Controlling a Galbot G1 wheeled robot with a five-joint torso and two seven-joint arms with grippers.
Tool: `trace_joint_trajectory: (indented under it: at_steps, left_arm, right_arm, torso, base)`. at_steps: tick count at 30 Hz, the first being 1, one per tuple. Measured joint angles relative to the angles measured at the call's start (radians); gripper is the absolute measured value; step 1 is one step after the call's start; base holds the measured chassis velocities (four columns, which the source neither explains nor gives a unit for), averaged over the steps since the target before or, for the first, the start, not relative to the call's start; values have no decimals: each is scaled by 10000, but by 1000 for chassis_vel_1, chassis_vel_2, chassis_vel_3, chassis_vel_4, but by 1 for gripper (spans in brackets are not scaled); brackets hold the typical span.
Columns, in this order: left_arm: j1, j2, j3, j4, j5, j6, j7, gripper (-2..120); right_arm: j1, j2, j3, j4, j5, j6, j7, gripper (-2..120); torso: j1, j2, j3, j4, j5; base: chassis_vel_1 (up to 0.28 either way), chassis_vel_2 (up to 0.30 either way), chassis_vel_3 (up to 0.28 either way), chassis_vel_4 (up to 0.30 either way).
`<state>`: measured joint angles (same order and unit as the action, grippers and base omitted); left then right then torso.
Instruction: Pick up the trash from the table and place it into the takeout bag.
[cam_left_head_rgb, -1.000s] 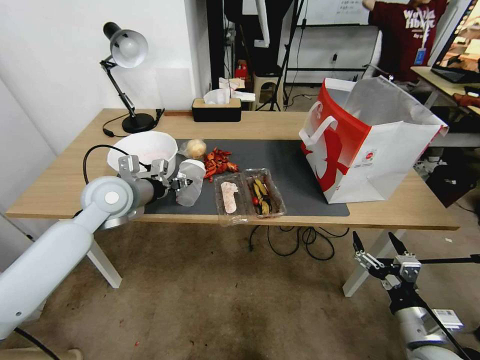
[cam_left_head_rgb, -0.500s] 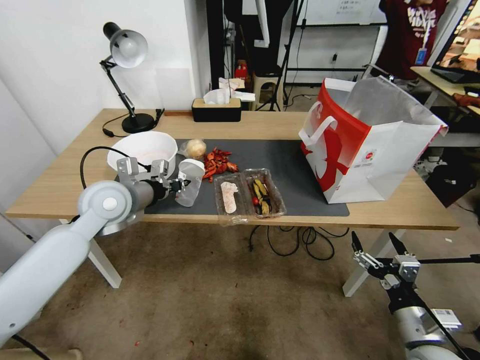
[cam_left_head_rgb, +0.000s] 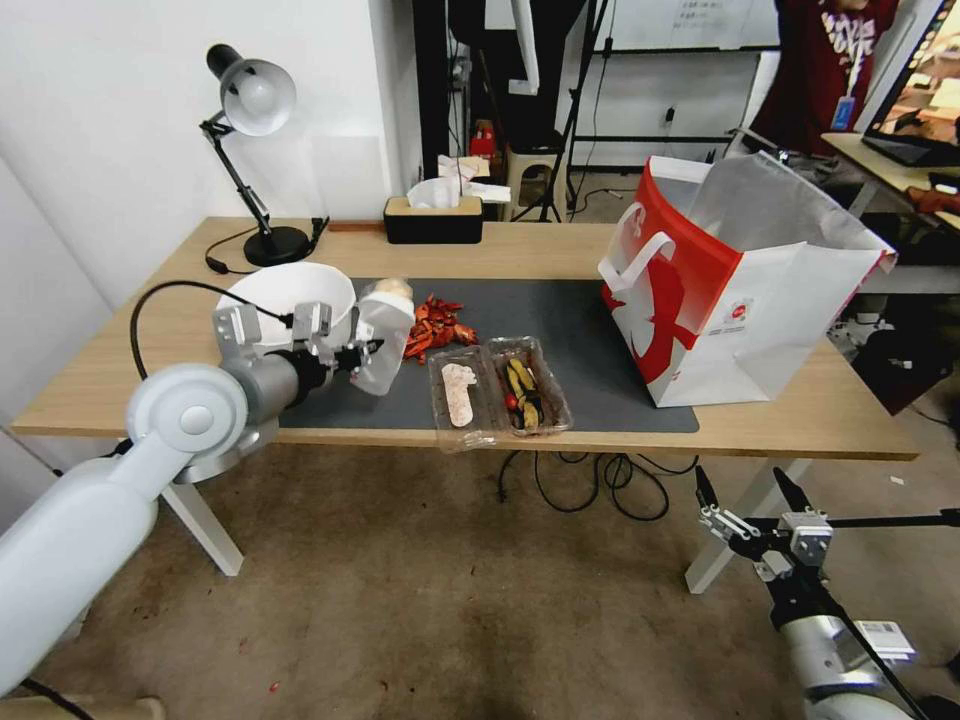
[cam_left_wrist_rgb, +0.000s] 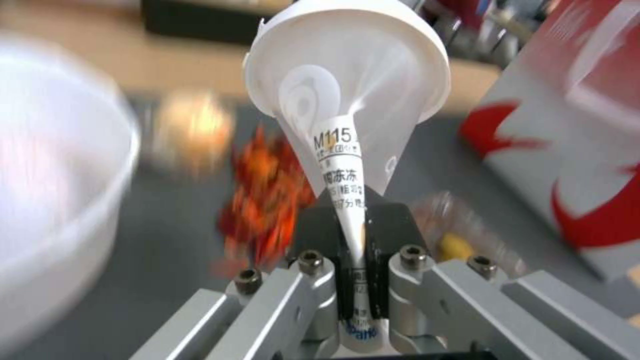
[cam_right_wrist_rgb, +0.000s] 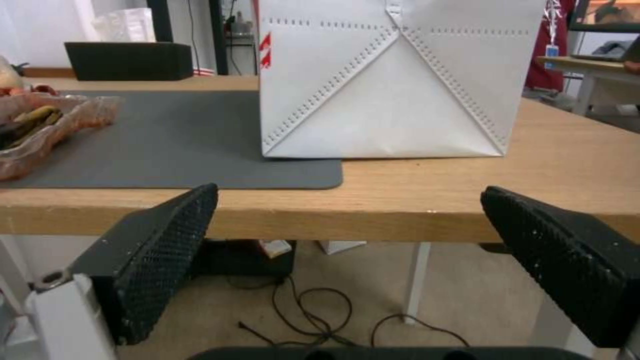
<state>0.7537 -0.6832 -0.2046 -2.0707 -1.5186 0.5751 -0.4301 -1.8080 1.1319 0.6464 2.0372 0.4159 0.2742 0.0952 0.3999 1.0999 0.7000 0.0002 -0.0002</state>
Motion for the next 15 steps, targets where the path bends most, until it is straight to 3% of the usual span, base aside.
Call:
trace_joint_trajectory:
  at_steps: [6,9,13,15]
  left_arm:
    - [-1745,180,813,266,713,-599,821,3]
    - [-3617,42,2023,774,825,-1533,1397,3]
    - [-4589,-143,2737,1055,937,-2064,1711,3]
    - [-5861,-559,3701,1435,1007,-2398,1872,3]
  right_arm:
    - [50,87,-102,44,-166,0,-10,100]
    - [87,225,-200,106,-346,-35,-14,100]
    - [67,290,-223,145,-434,-44,-16,100]
    - [-2,330,-223,198,-503,-47,-16,100]
  torso:
    - [0,0,0,-1,-1]
    - [3,-1,1,-2,0]
    - [3,0,1,-1,6]
    - [3,0,1,-1,-2]
  base:
    - [0,0,0,0]
    - [0,0,0,0]
    - [0,0,0,0]
    - [0,0,0,0]
